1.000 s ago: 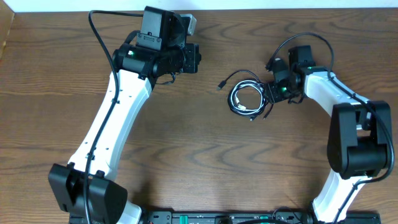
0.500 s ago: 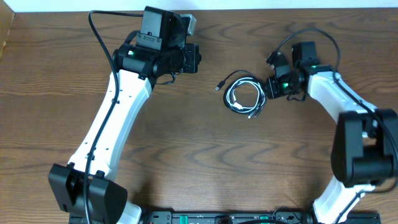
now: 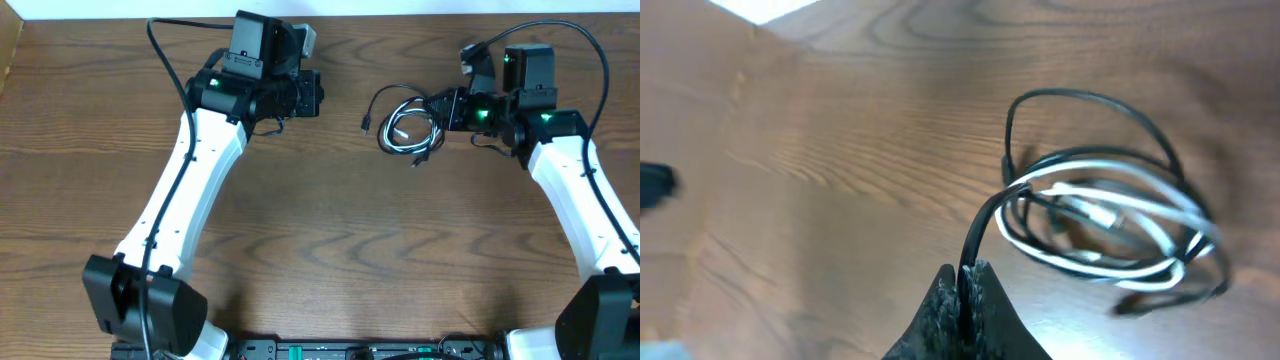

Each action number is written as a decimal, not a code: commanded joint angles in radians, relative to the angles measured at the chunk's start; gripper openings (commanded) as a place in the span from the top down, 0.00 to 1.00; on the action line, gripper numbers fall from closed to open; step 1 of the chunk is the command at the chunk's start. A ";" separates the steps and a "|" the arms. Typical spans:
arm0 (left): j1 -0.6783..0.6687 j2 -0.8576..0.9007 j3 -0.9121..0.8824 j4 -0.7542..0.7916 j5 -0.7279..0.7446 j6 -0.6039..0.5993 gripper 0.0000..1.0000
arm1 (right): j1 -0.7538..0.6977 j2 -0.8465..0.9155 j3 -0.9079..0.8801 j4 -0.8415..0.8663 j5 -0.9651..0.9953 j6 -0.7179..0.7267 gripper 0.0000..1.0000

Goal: Untangle cables

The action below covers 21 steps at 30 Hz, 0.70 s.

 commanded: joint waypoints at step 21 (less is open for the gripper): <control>-0.077 0.266 0.011 0.237 0.270 0.150 0.61 | 0.007 -0.018 0.016 -0.037 -0.200 0.068 0.99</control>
